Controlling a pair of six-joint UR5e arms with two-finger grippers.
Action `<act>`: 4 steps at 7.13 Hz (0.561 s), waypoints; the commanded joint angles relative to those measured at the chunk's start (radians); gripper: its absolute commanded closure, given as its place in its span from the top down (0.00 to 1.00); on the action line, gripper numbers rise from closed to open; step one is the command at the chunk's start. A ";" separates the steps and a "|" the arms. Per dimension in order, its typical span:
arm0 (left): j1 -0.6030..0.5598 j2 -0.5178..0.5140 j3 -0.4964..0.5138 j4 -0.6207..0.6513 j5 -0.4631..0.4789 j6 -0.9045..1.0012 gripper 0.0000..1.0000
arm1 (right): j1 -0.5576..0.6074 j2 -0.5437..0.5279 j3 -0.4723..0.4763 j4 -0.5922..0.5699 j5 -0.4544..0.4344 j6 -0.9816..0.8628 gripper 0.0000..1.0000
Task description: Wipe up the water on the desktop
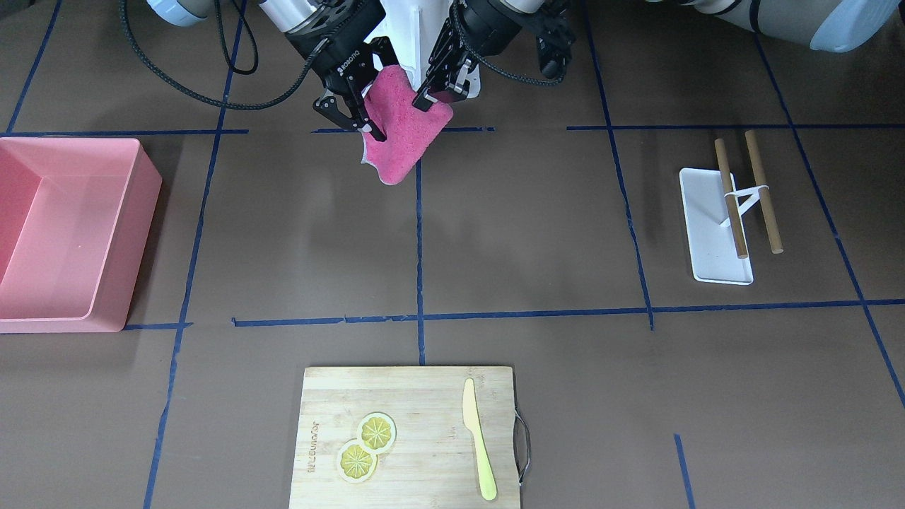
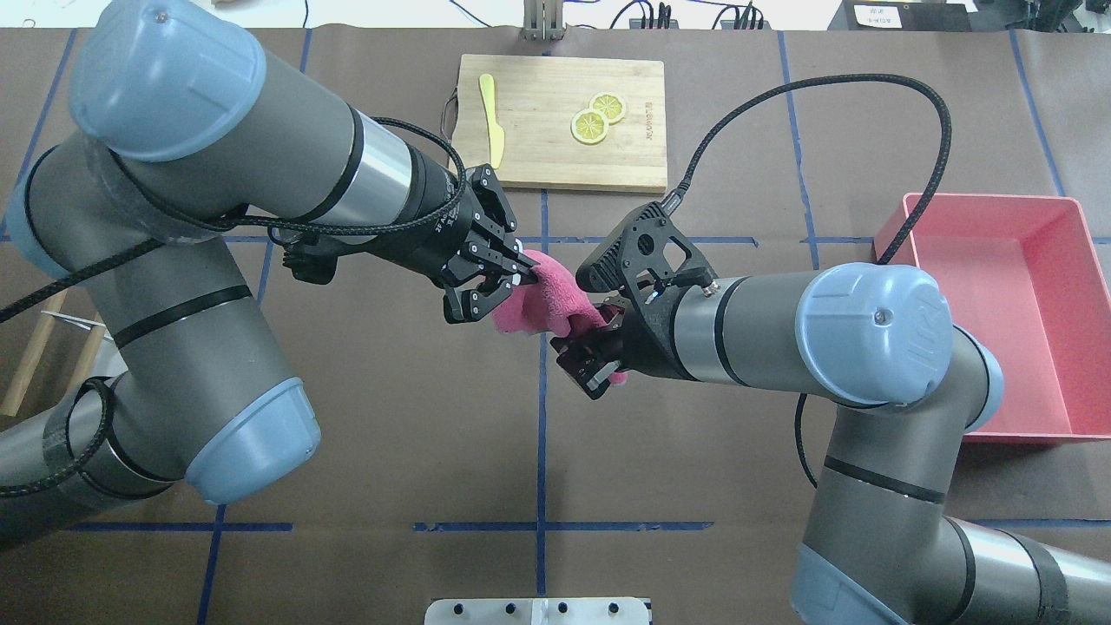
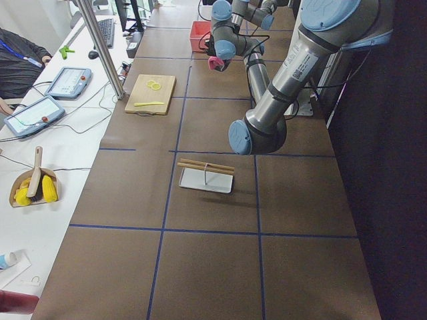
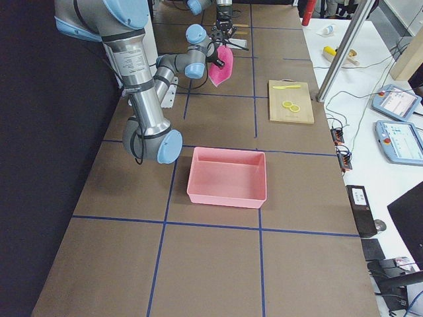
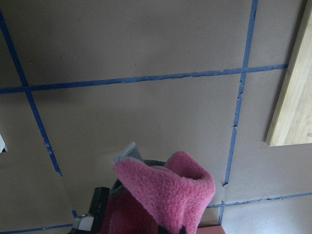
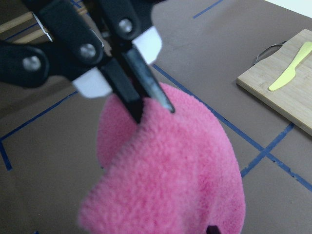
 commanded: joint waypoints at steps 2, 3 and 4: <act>0.000 0.002 0.000 -0.011 0.000 0.002 0.08 | 0.000 0.002 -0.002 -0.001 0.001 0.020 0.00; 0.000 0.003 -0.006 -0.016 -0.002 0.016 0.37 | 0.000 0.002 -0.002 -0.001 0.001 0.020 0.00; 0.000 0.005 -0.026 -0.018 -0.002 0.160 0.99 | 0.000 0.002 0.001 -0.001 0.001 0.020 0.00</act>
